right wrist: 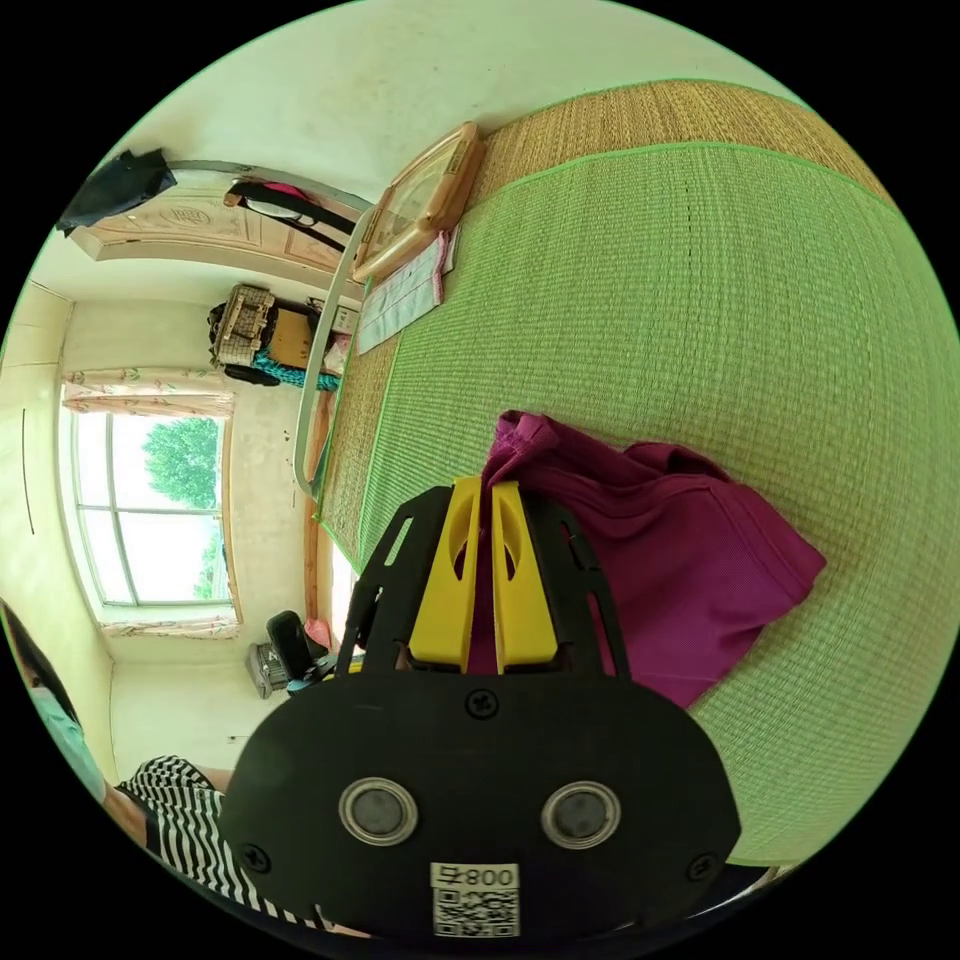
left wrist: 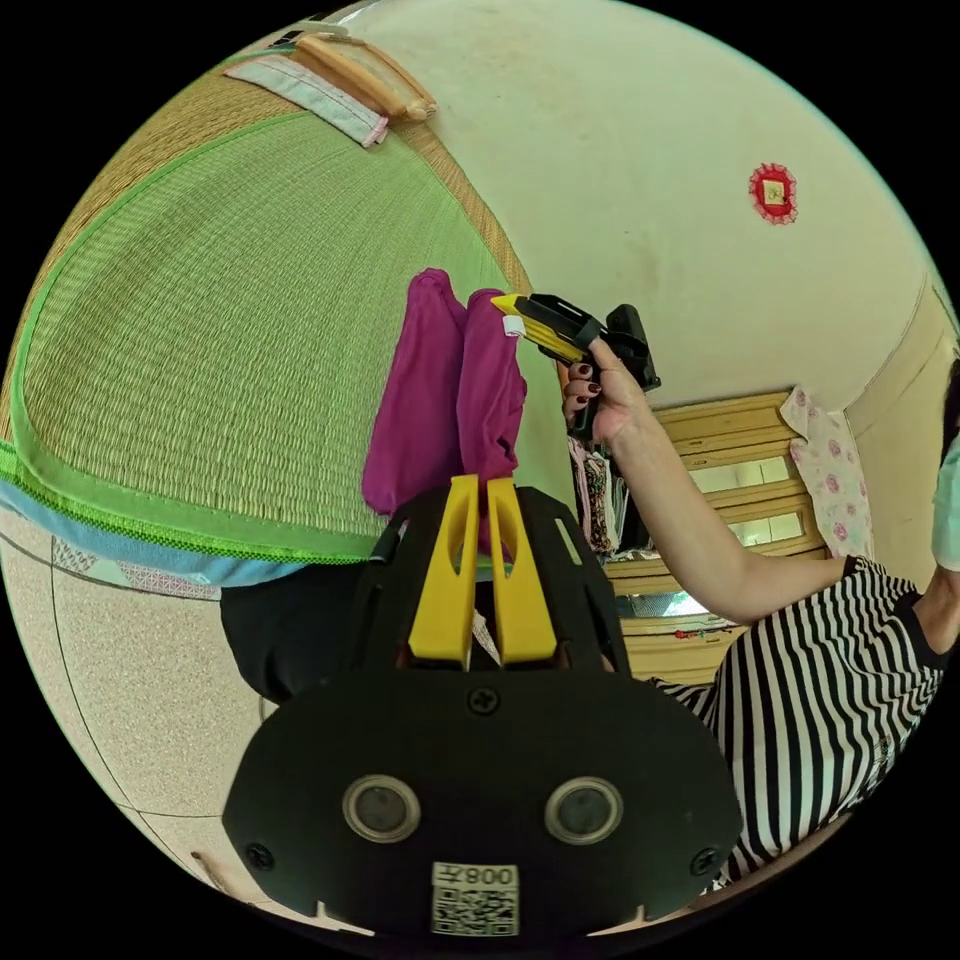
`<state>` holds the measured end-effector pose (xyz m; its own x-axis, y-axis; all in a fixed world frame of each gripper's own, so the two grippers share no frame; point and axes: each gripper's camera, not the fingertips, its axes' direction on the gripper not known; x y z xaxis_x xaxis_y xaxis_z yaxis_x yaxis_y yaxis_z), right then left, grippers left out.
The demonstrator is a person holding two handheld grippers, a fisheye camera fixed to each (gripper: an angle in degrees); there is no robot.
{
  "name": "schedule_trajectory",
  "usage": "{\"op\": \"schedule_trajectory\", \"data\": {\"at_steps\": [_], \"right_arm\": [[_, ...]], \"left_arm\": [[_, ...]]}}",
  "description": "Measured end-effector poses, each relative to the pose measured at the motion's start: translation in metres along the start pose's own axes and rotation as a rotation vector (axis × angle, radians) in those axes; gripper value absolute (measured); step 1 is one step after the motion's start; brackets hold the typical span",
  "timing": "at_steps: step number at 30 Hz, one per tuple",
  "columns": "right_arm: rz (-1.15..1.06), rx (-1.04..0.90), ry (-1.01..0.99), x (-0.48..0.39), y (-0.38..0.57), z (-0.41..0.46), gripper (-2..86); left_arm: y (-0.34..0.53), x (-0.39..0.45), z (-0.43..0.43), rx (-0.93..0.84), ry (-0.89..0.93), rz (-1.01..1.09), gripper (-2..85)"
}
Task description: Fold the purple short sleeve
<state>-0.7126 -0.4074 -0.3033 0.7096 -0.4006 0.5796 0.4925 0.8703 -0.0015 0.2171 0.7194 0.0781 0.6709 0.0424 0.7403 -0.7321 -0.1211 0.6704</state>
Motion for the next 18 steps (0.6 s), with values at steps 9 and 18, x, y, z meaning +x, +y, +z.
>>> {"op": "schedule_trajectory", "data": {"at_steps": [9, 18], "right_arm": [[-0.027, -0.102, 0.126, -0.064, -0.046, 0.053, 2.0], [-0.128, -0.183, 0.254, -0.132, -0.072, 0.075, 4.3]], "left_arm": [[0.005, -0.118, -0.001, -0.032, 0.103, -0.199, 1.1], [0.011, -0.190, 0.003, -0.074, 0.124, -0.257, 1.1]]}}
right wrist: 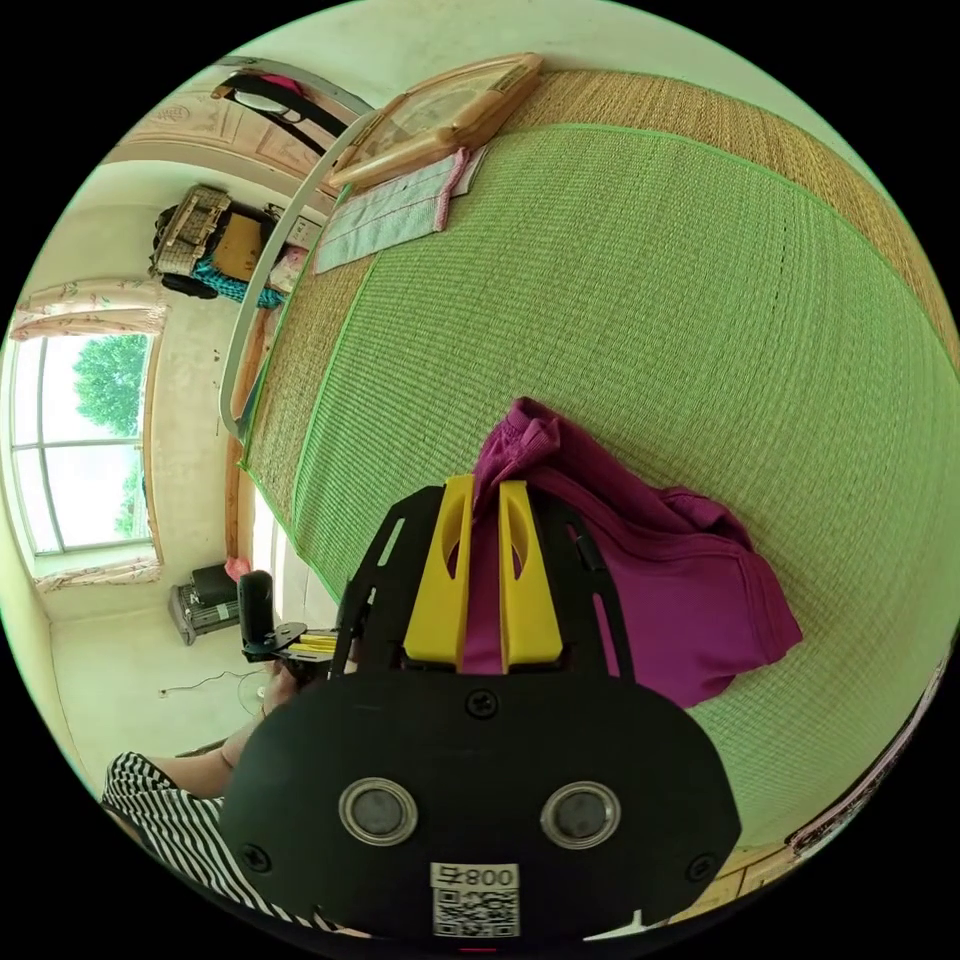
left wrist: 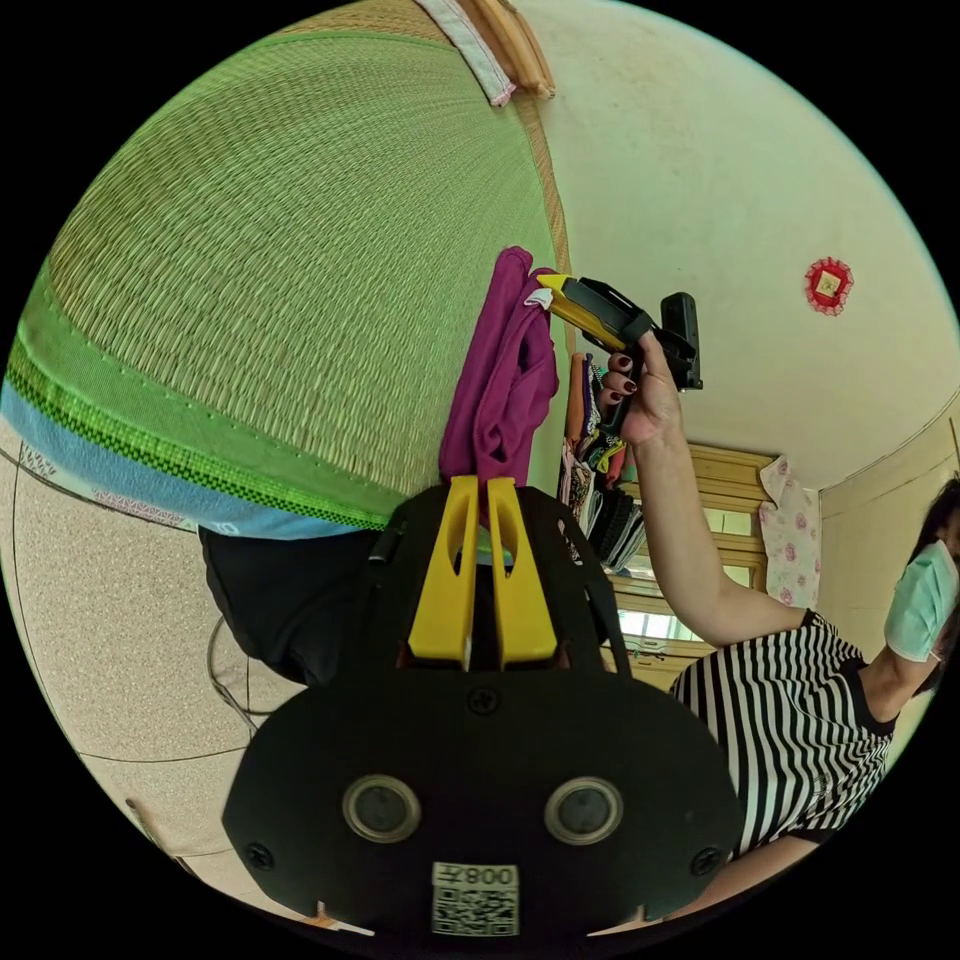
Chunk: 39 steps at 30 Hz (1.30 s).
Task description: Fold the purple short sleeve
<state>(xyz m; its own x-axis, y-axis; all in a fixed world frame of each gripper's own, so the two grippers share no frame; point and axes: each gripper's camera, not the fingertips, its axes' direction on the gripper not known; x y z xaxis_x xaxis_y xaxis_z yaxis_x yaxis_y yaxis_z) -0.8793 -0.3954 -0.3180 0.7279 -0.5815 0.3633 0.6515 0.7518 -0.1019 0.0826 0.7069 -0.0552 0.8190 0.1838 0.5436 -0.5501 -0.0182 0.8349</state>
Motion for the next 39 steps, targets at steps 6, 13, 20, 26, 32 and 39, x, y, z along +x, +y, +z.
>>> {"op": "schedule_trajectory", "data": {"at_steps": [6, 13, 20, 26, 32, 39], "right_arm": [[-0.067, 0.008, 0.039, -0.039, -0.011, -0.018, 5.8], [-0.111, 0.000, 0.025, -0.063, 0.000, -0.030, 5.5], [-0.214, -0.101, 0.070, -0.093, 0.104, -0.017, 6.8], [-0.210, -0.106, 0.114, -0.111, 0.184, -0.009, 7.8], [-0.285, -0.111, 0.252, -0.144, 0.222, 0.016, 8.2], [-0.326, -0.135, 0.396, -0.163, 0.239, 0.046, 3.4]], "left_arm": [[-0.005, -0.026, 0.000, 0.000, 0.010, -0.003, 1.4], [-0.002, -0.034, -0.005, 0.019, -0.005, 0.028, 2.1], [0.010, -0.023, -0.017, 0.048, -0.098, 0.092, 5.5], [0.002, -0.001, -0.017, 0.077, -0.252, 0.167, 7.1], [-0.014, 0.013, 0.001, 0.004, -0.360, 0.192, 3.0], [-0.011, 0.038, 0.008, -0.008, -0.390, 0.192, 1.2]]}}
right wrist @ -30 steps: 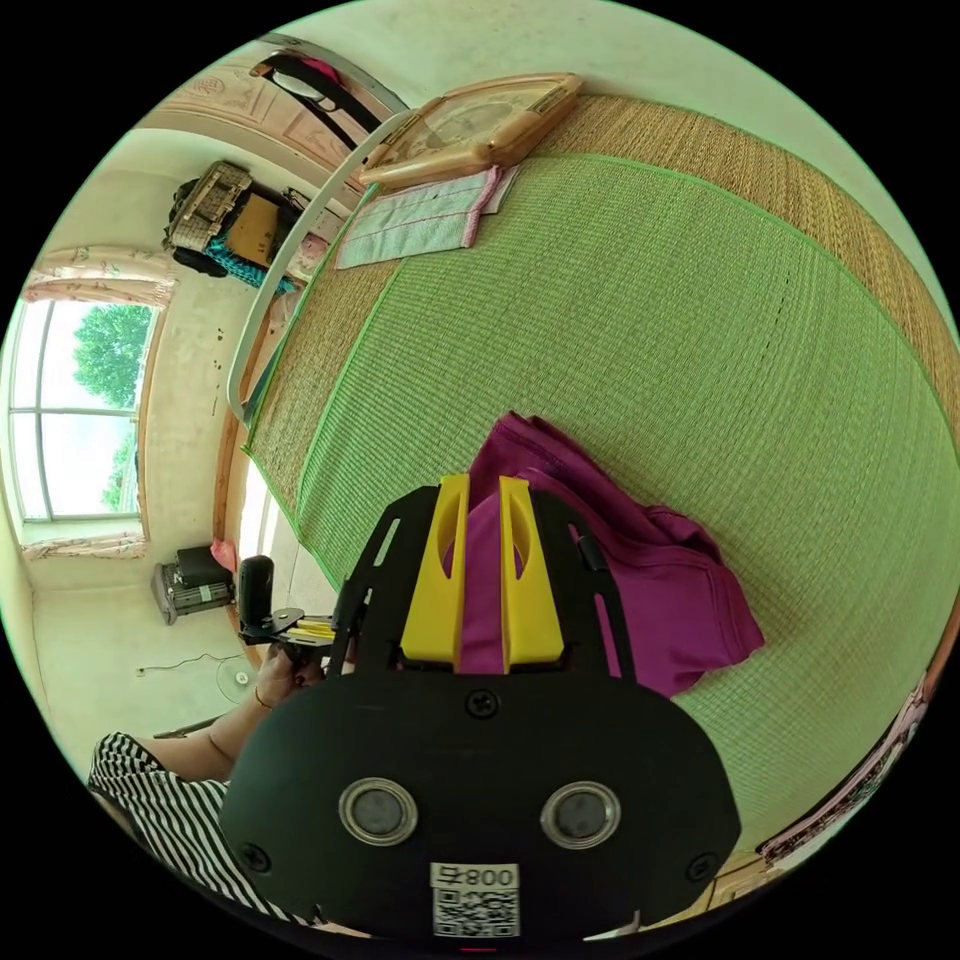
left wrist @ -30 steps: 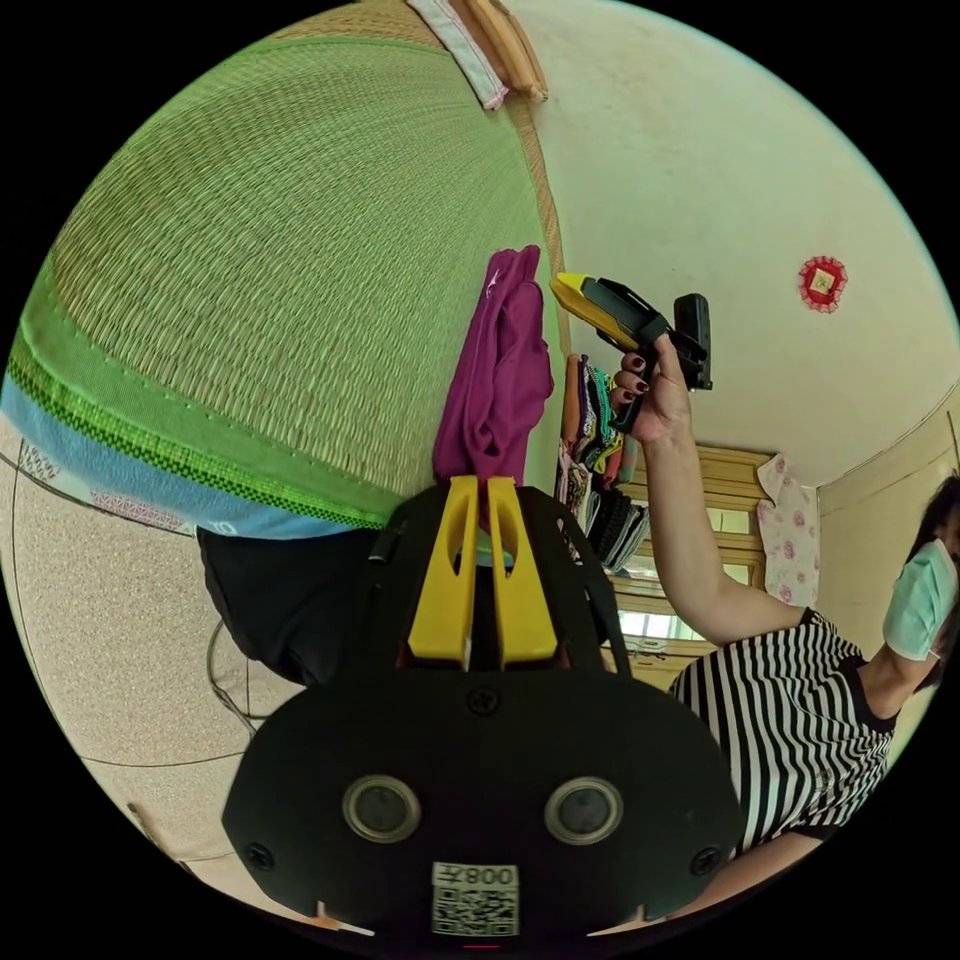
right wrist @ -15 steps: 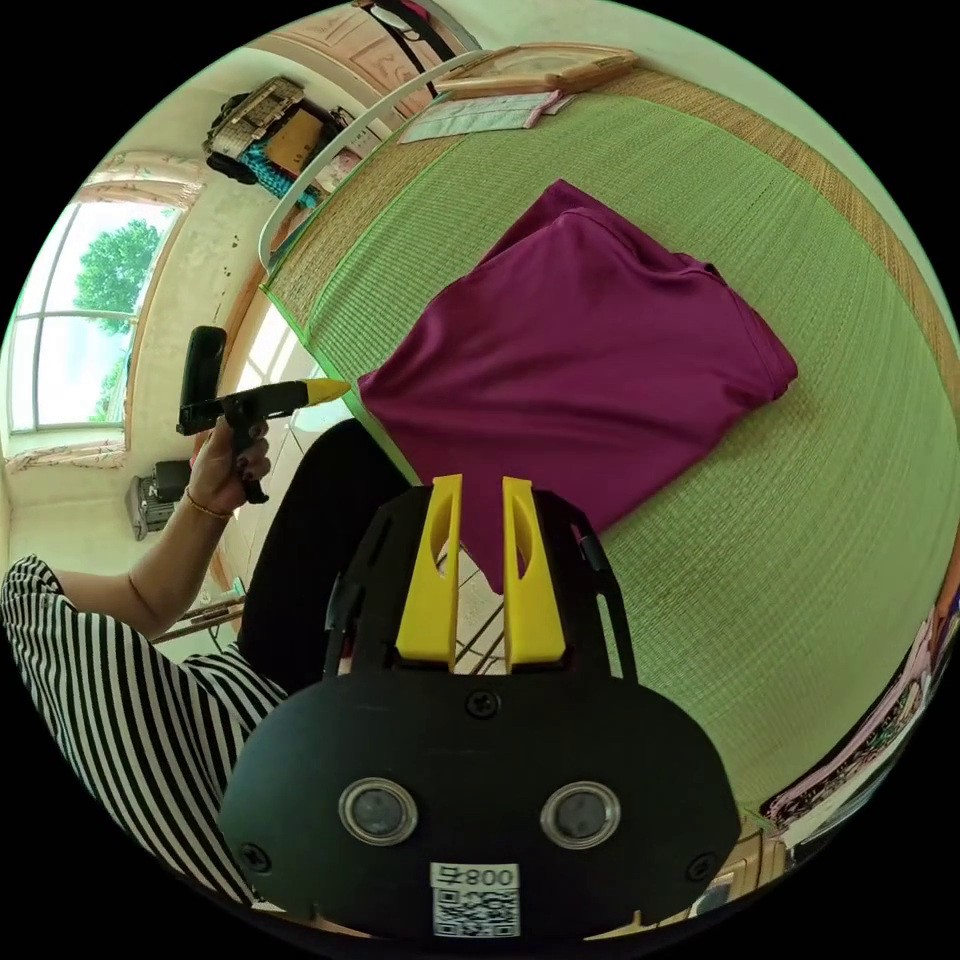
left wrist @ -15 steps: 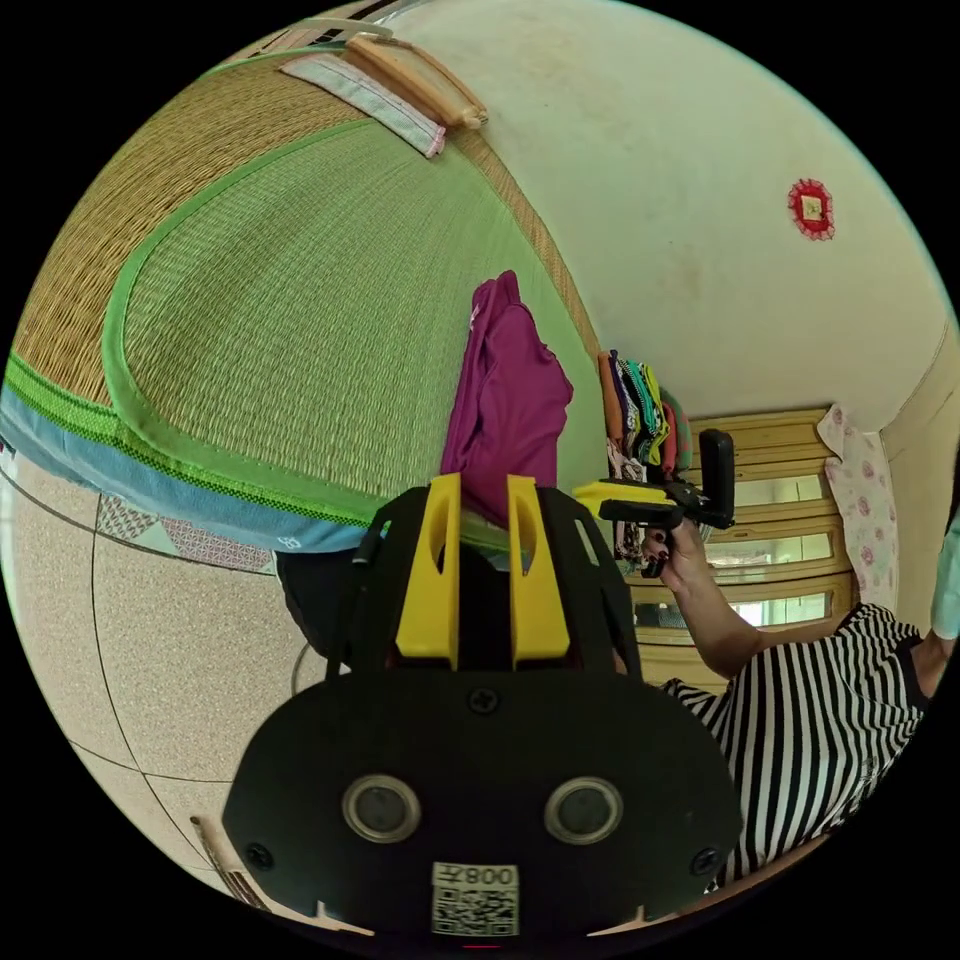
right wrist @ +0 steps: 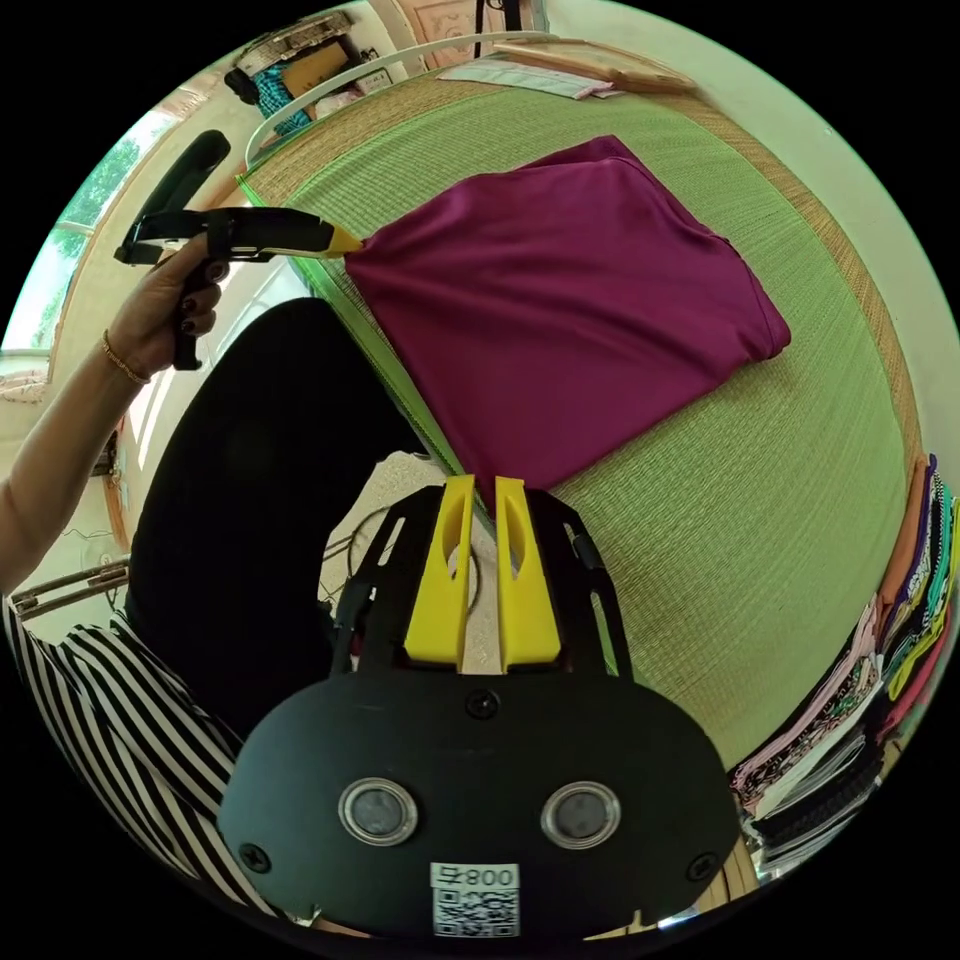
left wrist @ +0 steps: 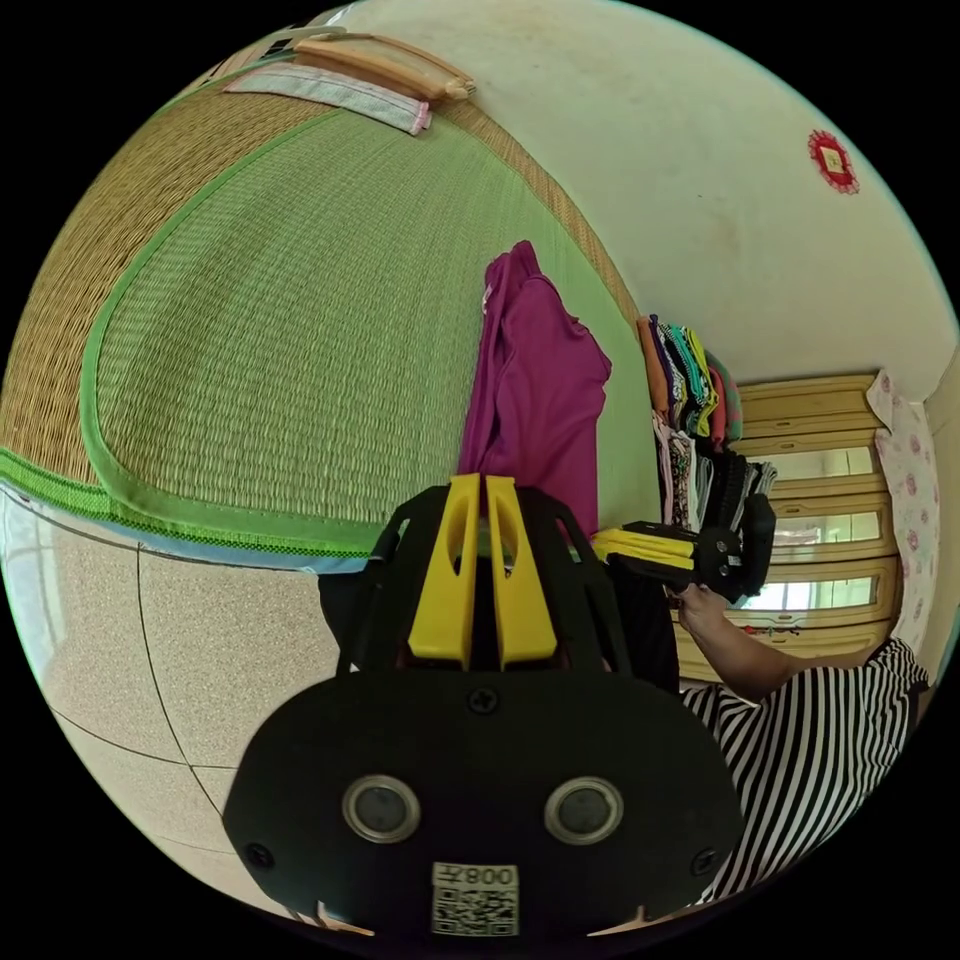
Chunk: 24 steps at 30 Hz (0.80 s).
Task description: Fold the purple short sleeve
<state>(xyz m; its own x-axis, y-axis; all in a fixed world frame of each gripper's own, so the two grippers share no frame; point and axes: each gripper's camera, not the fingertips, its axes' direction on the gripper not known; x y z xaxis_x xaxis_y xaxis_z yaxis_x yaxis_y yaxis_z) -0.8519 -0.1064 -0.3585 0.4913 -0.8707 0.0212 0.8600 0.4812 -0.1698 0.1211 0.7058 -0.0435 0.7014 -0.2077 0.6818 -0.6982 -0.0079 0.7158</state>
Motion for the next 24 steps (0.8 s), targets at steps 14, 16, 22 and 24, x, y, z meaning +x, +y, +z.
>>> {"op": "schedule_trajectory", "data": {"at_steps": [14, 16, 22, 24], "right_arm": [[0.032, 0.009, -0.025, -0.004, 0.028, 0.009, 0.8], [0.035, 0.014, -0.028, -0.004, 0.032, 0.011, 0.8], [0.070, 0.023, -0.093, 0.011, 0.046, 0.022, 0.9], [0.082, 0.027, -0.117, 0.018, 0.053, 0.026, 0.9]], "left_arm": [[0.001, 0.050, -0.013, -0.006, -0.011, -0.005, 0.9], [0.001, 0.061, -0.019, 0.003, -0.034, 0.002, 0.9], [0.000, 0.084, -0.024, -0.017, -0.029, -0.008, 1.0], [0.002, 0.093, -0.029, 0.004, -0.016, -0.010, 1.0]]}}
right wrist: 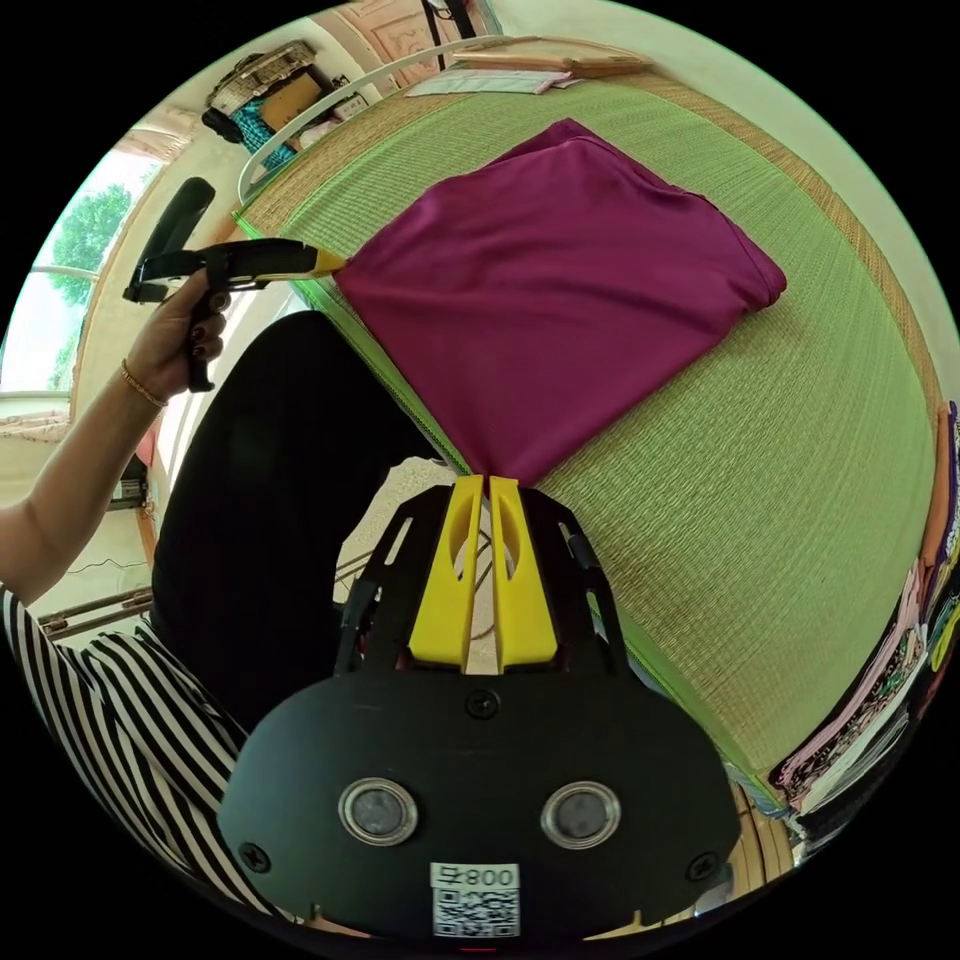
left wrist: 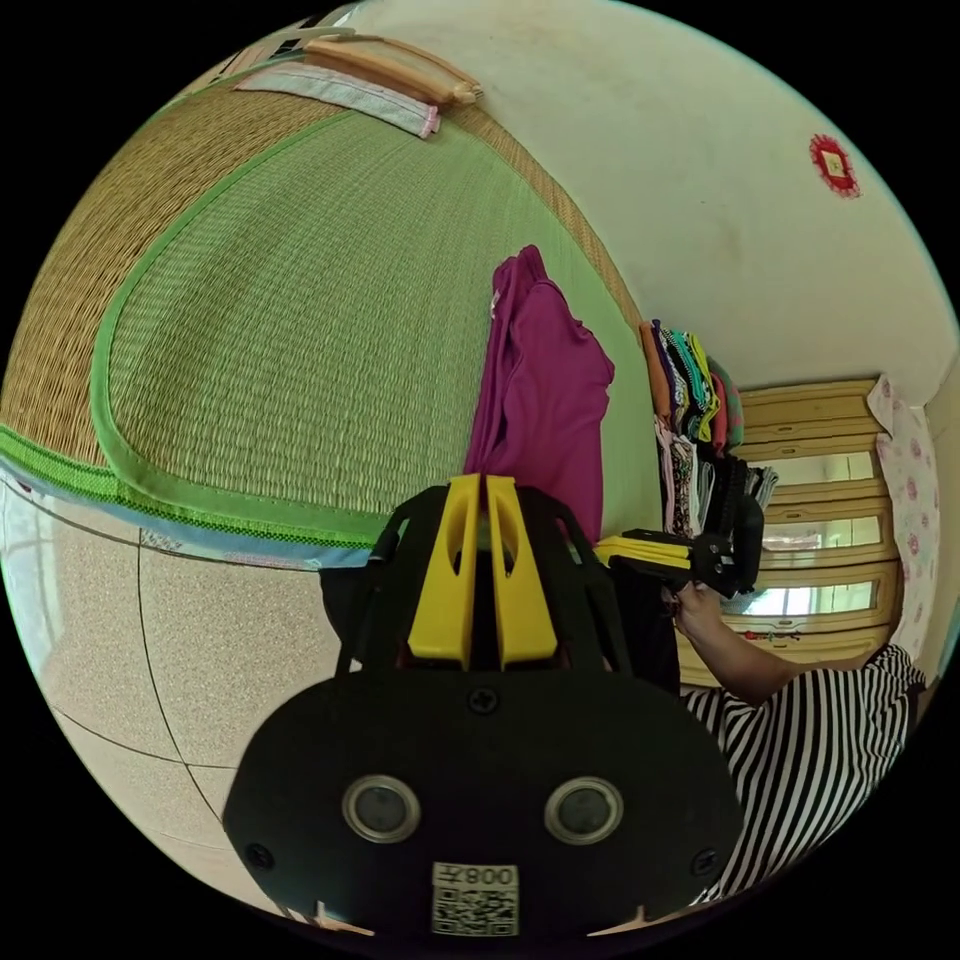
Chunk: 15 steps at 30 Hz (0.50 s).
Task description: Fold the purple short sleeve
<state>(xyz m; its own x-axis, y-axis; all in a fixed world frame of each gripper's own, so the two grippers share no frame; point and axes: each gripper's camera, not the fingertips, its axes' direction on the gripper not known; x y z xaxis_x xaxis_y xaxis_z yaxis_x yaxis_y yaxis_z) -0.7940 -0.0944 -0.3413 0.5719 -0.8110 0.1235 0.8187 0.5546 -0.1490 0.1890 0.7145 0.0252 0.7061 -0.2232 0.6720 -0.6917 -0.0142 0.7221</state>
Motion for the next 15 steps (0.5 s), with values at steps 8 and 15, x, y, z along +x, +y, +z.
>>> {"op": "schedule_trajectory", "data": {"at_steps": [8, 15], "right_arm": [[0.019, 0.016, -0.034, 0.022, 0.022, 0.012, 1.5], [0.032, 0.030, -0.096, 0.052, 0.046, 0.024, 2.1]], "left_arm": [[0.006, 0.051, -0.013, 0.047, 0.017, 0.030, 0.5], [0.009, 0.095, -0.019, 0.051, -0.053, -0.001, 0.3]]}}
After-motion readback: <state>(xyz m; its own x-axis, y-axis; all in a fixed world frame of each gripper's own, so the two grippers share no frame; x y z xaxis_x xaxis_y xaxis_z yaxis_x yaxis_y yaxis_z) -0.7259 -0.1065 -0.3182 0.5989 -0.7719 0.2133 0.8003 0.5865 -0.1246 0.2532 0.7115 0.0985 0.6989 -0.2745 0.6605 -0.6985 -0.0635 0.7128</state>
